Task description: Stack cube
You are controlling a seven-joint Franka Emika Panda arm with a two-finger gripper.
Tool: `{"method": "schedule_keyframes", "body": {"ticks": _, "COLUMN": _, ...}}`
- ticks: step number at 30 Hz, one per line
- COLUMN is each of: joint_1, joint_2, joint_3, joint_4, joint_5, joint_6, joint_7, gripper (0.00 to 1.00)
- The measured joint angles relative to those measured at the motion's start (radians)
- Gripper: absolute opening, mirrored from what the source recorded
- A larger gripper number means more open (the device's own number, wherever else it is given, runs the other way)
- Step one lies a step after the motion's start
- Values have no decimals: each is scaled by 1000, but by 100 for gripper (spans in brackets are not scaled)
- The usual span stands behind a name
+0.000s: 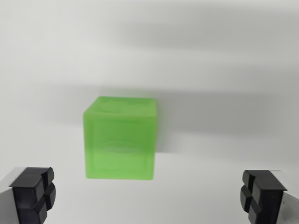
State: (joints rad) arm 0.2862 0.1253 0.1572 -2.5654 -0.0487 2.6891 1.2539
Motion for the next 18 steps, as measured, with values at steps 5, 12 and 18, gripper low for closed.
{"method": "schedule_keyframes", "body": {"ticks": 5, "joint_1": 32, "joint_2": 36, "joint_3": 4, "joint_4": -5, "joint_5": -13, "joint_6": 36, "joint_7": 42, "gripper": 100}}
{"method": "schedule_keyframes", "body": {"ticks": 12, "joint_1": 59, "joint_2": 101, "joint_3": -6, "joint_4": -3, "joint_5": -43, "joint_6": 98, "joint_7": 80, "gripper": 100}}
{"method": "schedule_keyframes", "body": {"ticks": 18, "joint_1": 72, "joint_2": 181, "joint_3": -31, "joint_4": 9, "joint_5": -75, "joint_6": 161, "joint_7": 101, "gripper": 100}}
